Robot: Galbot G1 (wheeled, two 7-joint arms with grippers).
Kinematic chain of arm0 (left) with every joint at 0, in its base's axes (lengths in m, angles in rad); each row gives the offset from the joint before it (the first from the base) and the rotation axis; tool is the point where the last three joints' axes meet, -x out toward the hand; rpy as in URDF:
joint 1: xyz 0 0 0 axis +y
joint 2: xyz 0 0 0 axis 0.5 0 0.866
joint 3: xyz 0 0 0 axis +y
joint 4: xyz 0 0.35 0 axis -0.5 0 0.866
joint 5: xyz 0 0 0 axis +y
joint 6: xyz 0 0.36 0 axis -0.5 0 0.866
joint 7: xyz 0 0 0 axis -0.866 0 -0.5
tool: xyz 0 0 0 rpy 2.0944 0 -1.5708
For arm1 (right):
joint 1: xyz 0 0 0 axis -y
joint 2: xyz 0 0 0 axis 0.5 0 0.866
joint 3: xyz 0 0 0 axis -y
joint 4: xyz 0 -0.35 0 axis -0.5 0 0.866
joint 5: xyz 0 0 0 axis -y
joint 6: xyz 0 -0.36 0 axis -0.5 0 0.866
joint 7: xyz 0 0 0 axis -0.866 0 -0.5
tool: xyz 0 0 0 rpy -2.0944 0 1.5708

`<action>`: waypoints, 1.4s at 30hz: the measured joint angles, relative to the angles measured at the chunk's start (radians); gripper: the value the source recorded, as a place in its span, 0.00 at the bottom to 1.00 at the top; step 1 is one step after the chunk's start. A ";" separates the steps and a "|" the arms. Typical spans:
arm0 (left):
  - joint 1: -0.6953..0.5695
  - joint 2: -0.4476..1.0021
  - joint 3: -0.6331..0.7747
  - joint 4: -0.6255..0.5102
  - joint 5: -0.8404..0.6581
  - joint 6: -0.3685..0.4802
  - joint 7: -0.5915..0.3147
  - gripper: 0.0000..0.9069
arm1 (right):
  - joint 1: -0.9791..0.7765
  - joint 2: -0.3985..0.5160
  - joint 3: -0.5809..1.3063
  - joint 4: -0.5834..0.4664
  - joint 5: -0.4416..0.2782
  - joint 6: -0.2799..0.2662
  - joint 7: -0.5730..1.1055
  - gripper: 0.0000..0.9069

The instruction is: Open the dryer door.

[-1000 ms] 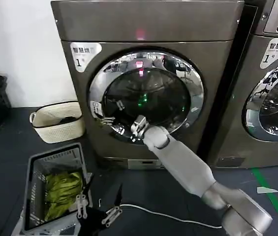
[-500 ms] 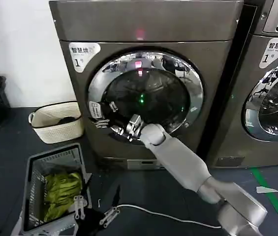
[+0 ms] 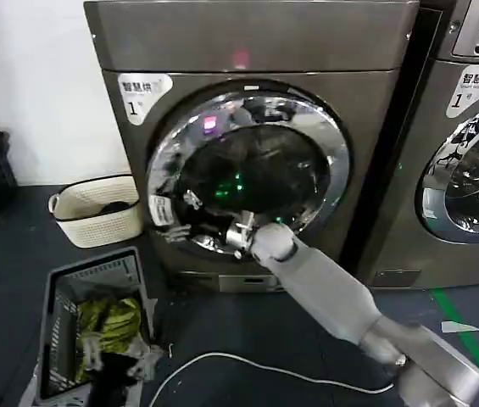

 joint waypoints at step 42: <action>-0.537 0.405 0.203 0.285 -0.135 0.065 0.107 1.00 | -1.432 -0.066 1.679 0.696 -0.079 0.161 0.207 1.00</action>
